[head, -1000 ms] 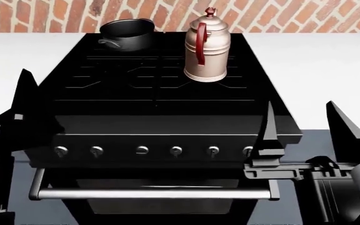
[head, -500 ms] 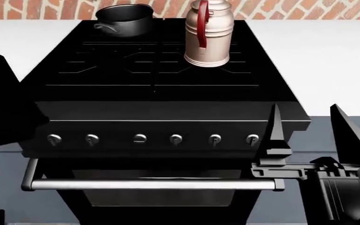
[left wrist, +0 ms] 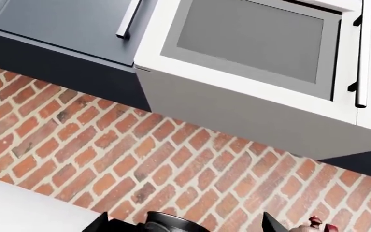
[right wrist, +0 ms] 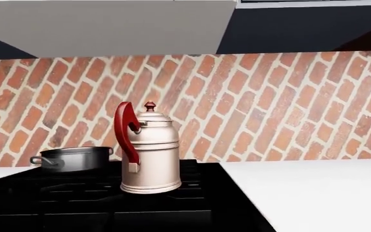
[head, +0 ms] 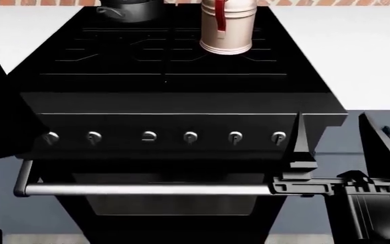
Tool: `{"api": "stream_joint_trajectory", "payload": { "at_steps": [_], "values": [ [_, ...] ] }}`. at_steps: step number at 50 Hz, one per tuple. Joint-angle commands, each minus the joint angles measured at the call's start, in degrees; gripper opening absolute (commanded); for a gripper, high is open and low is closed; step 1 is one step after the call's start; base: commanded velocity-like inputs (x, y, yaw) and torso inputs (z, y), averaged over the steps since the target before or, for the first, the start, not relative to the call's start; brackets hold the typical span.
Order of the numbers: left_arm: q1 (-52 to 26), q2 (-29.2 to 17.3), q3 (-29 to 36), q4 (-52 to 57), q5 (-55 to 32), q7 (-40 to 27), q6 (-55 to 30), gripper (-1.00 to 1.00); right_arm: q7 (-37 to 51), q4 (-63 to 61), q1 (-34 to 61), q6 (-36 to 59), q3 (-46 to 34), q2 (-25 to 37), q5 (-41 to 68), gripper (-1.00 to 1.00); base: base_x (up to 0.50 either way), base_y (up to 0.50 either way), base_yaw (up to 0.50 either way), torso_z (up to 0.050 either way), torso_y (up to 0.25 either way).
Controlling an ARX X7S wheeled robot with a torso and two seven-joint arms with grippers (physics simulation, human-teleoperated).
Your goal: Pick the kettle from the counter and place it on a stove burner. Then turn the burner on.
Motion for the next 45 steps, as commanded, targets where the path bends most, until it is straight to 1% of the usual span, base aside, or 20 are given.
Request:
{"api": "stream_joint_trajectory", "payload": {
  "at_steps": [1, 12, 18, 23, 26, 31, 35, 45],
  "values": [
    [0.0, 0.0, 0.4, 0.1, 0.6, -0.3, 0.2, 1.0, 0.1, -0.4, 0.0, 0.1, 0.1, 0.1, 0.0, 1.0, 0.0, 0.0, 0.0, -0.05, -0.043],
    [0.3, -0.3, 0.1, 0.2, -0.4, -0.3, 0.6, 1.0, 0.5, -0.8, 0.0, 0.4, 0.2, 0.1, -0.1, 1.0, 0.0, 0.0, 0.0, -0.05, -0.032],
    [0.5, 0.2, 0.4, 0.0, 0.8, 0.0, 1.3, 1.0, 0.2, -0.4, -0.1, 0.1, 0.3, 0.0, -0.1, 1.0, 0.0, 0.0, 0.0, -0.05, 0.0],
    [0.9, 0.6, -0.1, -0.1, 0.8, 0.0, 2.3, 1.0, 0.2, 0.1, -0.1, 0.0, 0.4, 0.1, 0.4, 1.0, 0.0, 0.0, 0.0, 0.0, 0.0],
    [1.1, 0.7, -0.1, 0.0, 0.9, 0.1, 2.6, 1.0, -0.3, 1.9, 1.2, 1.8, 0.2, -0.6, 3.9, 1.0, 0.0, 0.0, 0.0, 0.0, 0.0],
    [1.5, 1.2, -0.3, -0.3, 0.7, 0.6, 3.7, 1.0, -2.8, 8.2, 5.3, 6.6, -1.1, -4.0, 12.2, 1.0, 0.0, 0.0, 0.0, 0.0, 0.0],
    [1.6, 1.6, -0.3, -0.4, 1.2, 1.1, 4.6, 1.0, -4.3, 12.1, 7.1, 8.7, -1.6, -5.8, 15.8, 1.0, 0.0, 0.0, 0.0, 0.0, 0.0],
    [1.9, 1.8, -0.3, -0.5, 1.7, 1.4, 5.4, 1.0, -4.5, 16.2, 9.4, 11.5, -1.9, -8.0, 20.2, 1.0, 0.0, 0.0, 0.0, 0.0, 0.0]
  ]
}}
